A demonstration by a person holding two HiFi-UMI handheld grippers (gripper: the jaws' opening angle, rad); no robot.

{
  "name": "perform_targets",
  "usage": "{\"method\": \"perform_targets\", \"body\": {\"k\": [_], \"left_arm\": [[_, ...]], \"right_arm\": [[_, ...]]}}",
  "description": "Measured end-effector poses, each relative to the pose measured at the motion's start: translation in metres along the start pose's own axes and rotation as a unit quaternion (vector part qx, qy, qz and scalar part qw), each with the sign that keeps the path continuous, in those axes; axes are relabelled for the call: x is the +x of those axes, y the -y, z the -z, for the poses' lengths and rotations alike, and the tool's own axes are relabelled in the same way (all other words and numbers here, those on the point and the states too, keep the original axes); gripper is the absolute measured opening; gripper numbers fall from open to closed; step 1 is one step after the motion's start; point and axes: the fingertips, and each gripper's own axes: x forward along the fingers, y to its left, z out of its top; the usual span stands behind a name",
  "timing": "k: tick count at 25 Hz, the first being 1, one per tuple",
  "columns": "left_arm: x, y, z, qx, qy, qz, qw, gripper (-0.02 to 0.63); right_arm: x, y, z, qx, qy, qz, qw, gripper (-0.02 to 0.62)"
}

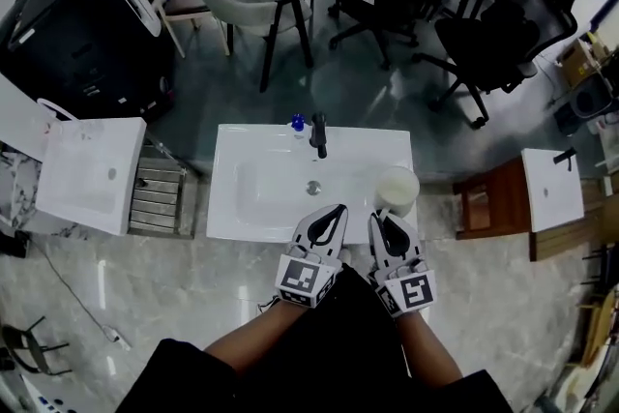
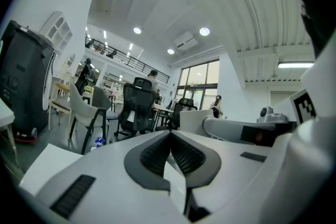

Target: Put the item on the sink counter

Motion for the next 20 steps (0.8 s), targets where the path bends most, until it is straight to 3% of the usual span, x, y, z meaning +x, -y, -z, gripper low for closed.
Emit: {"method": "perform_targets", "body": {"k": [15,20], "left_arm": [[0.105,-0.060,0.026,0.020,-0.010,-0.046,0.9987,0.015],[0.134,-0.079,0.037,0.018,-0.022,-0.066,0.9974,0.015]], "right_arm": [[0.103,0.094,0.055,-0.004,0.014,-0.051,0.999,0.055],[0.134,0.114,0.089,0.006,-0.028,-0.075,0.997,0.055]]}}
